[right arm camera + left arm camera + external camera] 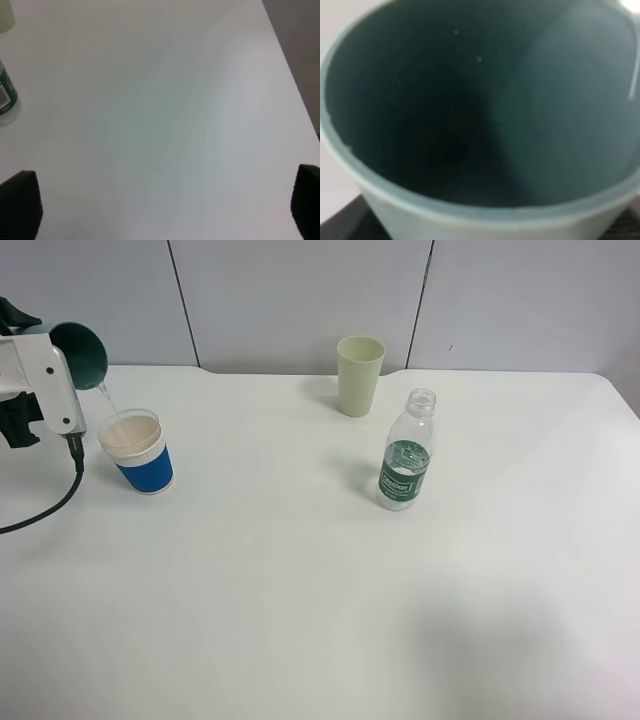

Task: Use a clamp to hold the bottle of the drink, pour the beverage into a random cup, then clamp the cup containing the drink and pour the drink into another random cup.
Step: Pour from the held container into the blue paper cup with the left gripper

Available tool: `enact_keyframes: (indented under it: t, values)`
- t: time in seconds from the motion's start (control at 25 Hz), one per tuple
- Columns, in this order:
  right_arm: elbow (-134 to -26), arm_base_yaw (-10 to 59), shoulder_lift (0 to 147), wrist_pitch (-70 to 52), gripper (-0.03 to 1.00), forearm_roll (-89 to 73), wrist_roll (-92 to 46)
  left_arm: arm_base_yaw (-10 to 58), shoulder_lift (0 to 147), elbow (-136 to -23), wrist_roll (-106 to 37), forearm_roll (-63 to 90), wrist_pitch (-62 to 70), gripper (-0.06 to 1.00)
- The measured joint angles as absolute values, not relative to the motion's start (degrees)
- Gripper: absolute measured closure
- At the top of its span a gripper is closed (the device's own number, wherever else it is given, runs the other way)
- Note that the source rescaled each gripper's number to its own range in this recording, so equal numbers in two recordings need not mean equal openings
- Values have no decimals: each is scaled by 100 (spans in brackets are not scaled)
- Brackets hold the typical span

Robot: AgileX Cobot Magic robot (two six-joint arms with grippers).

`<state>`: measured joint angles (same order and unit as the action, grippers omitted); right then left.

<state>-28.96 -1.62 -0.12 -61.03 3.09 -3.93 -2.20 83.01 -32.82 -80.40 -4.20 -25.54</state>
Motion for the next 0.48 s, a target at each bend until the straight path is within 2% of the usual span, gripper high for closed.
enact_keyframes:
  t: [0.48]
  values:
    - [-2896,-162,-12,-6103,-3,309,-393,-220,8301,-3282,-8353,-414,-2619,93]
